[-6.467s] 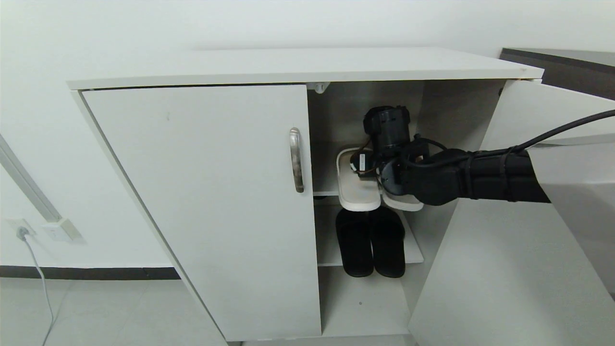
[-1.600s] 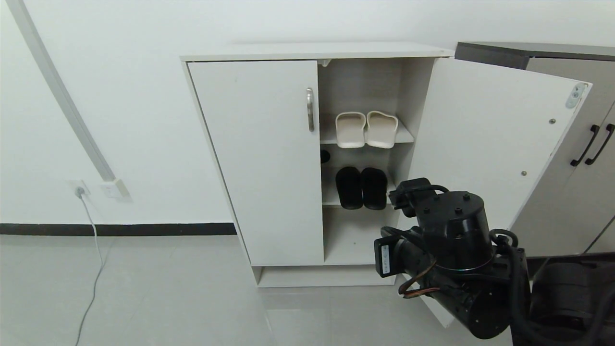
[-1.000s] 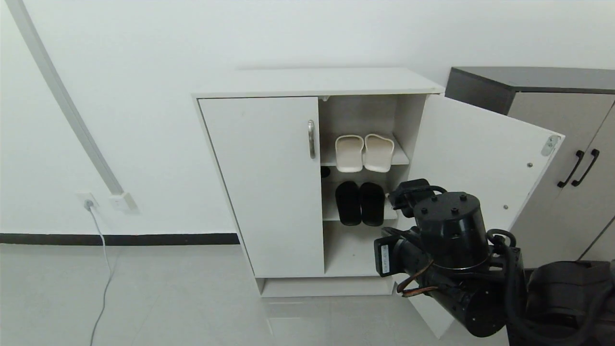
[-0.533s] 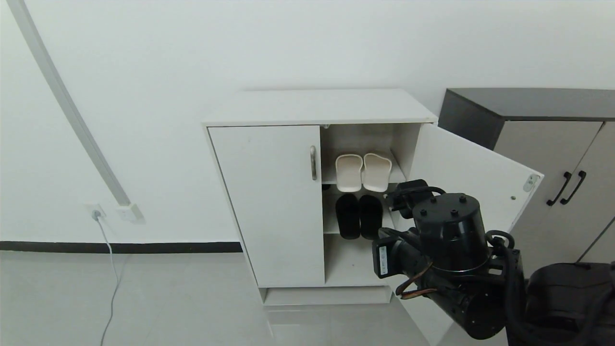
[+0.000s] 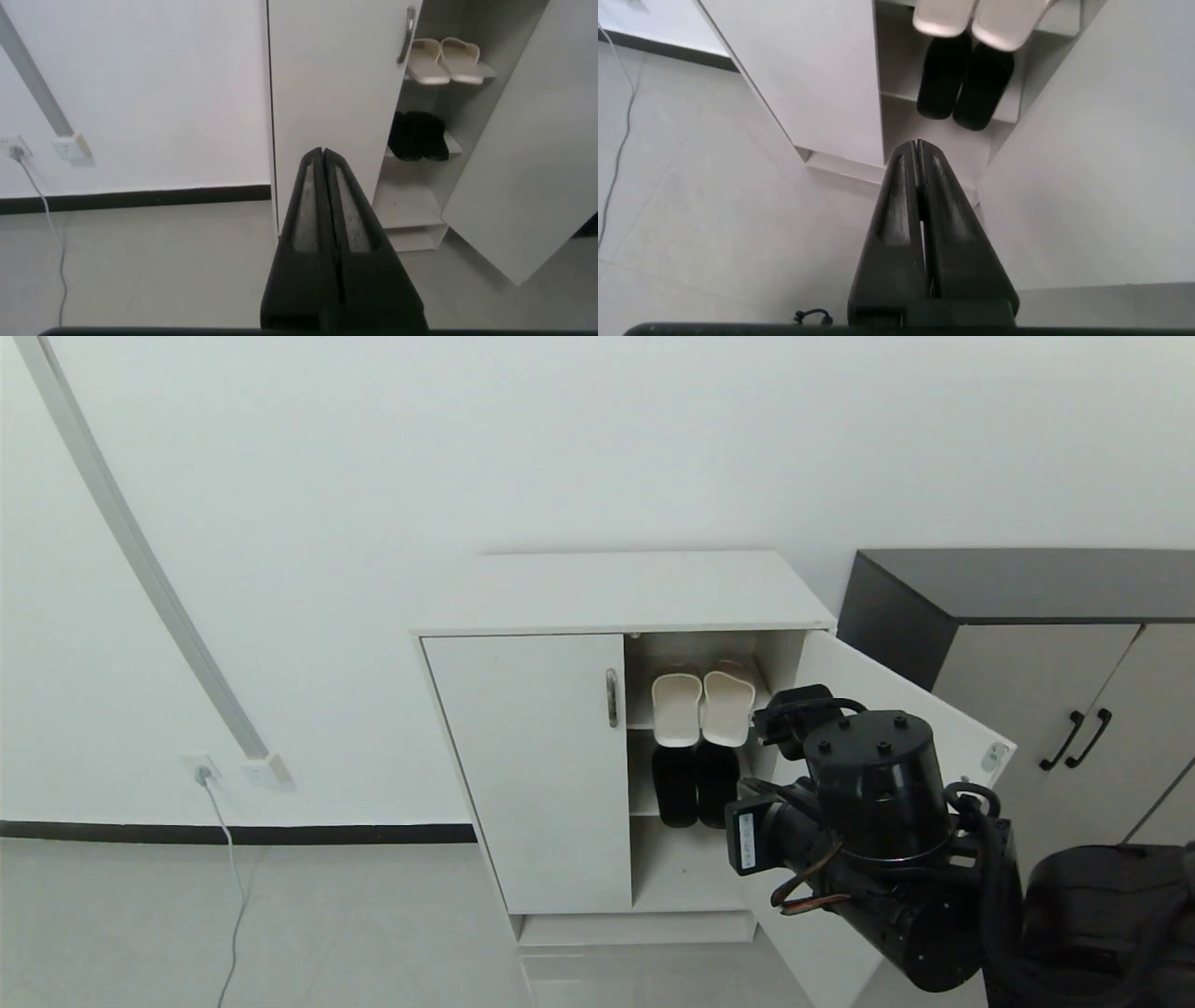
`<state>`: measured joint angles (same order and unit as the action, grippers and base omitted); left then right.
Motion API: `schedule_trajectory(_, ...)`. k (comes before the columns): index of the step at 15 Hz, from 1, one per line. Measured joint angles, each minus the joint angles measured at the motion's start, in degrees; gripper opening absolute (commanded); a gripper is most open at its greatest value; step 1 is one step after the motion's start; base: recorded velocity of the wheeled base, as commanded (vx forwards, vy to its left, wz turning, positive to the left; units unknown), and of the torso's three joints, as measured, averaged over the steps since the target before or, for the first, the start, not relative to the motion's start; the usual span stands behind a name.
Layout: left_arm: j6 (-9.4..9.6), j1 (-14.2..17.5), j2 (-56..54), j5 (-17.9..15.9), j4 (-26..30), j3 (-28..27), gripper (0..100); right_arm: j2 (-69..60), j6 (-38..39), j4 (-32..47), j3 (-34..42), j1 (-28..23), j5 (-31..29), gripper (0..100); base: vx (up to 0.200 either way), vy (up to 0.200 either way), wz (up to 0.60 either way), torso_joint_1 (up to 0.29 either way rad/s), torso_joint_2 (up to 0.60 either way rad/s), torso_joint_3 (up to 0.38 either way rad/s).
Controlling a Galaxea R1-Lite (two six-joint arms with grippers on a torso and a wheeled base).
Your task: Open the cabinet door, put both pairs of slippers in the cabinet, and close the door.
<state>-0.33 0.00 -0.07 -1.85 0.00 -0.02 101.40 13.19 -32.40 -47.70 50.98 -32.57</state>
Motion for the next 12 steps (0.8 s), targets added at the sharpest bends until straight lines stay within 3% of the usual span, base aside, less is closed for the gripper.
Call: schedule_trajectory(12,0.09,0.0,0.0,0.0,0.0,0.0,0,-0.3,-0.4,0.0,0.2,-0.9,-0.1,0,0.0,0.0,0.0,0.234,-0.54,-0.303)
